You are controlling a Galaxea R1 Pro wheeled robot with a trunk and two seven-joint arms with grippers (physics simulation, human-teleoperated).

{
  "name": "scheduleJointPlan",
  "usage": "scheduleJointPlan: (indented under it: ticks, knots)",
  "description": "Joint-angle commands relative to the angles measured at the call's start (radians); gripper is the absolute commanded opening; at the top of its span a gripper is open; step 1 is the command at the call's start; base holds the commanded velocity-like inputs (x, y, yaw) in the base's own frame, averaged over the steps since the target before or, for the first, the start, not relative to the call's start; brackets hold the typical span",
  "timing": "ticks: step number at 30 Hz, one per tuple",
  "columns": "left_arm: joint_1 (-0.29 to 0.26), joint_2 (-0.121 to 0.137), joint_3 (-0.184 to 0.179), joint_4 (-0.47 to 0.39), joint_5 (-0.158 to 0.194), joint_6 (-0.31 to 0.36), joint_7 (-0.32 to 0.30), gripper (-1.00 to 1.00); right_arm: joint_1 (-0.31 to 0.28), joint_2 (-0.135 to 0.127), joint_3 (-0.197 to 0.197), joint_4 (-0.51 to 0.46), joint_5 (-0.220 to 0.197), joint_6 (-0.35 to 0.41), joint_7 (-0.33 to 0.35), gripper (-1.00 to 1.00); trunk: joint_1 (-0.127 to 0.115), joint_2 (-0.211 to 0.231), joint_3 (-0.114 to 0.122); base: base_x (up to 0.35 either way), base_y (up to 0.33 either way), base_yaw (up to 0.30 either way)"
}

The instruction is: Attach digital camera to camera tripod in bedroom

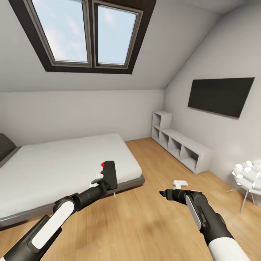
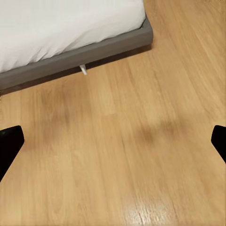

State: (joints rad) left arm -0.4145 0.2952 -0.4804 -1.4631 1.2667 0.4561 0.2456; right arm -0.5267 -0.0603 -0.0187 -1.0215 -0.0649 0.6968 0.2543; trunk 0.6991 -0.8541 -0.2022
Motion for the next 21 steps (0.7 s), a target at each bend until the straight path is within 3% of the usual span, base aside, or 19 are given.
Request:
scheduleJointPlan:
  ticks: [1, 21]
  knots:
    - [-0.001, 0.001, -0.002, -0.002, 0.008, 0.001, 0.009, -1.00, 0.000, 0.000, -0.002, -0.001, -0.007, 0.005, 0.001, 1.00, -0.004, 0.006, 0.002, 0.000, 0.000, 0.000]
    - [-0.001, 0.001, -0.001, 0.000, 0.008, 0.002, 0.010, -1.00, -0.001, -0.001, -0.004, 0.000, -0.021, 0.000, 0.006, 1.00, -0.080, 0.146, 0.064, 0.000, 0.000, 0.000]
